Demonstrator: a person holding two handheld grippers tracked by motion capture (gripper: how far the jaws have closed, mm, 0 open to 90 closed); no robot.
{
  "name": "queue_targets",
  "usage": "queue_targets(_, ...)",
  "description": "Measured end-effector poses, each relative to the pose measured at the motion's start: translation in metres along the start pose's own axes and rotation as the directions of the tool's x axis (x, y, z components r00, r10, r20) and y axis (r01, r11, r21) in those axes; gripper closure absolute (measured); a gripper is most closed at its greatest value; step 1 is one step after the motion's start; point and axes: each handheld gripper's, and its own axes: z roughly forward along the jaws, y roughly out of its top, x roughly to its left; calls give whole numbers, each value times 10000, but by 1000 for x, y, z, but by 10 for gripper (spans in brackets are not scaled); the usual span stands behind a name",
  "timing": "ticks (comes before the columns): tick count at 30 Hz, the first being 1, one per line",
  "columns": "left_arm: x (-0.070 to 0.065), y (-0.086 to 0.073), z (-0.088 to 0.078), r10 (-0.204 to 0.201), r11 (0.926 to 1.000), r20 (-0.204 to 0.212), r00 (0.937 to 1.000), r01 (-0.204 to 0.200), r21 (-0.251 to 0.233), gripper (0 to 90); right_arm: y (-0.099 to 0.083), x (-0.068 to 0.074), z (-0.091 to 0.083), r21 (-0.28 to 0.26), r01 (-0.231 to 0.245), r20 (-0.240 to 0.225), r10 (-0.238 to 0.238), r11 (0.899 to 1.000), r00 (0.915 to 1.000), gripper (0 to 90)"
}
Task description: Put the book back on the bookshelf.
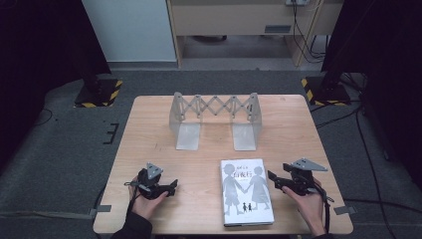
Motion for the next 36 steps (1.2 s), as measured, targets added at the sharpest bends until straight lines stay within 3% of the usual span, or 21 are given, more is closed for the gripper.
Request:
queue_targets(10,-2,-3,6,260,9992,90,9996,-262,312,99,-5,14,4,184,62,-562,-51,9998,9984,289)
queue_targets(18,-1,-5,8,-33,9998,157,9999,29,211,67,-12,24,8,393,90,-940,-53,9992,9956,298)
queue_targets(36,-1,-5,10,9,9993,224,9997,-18,374,0,-22,32,17,352,-317,-1673,371,9989,9852,297)
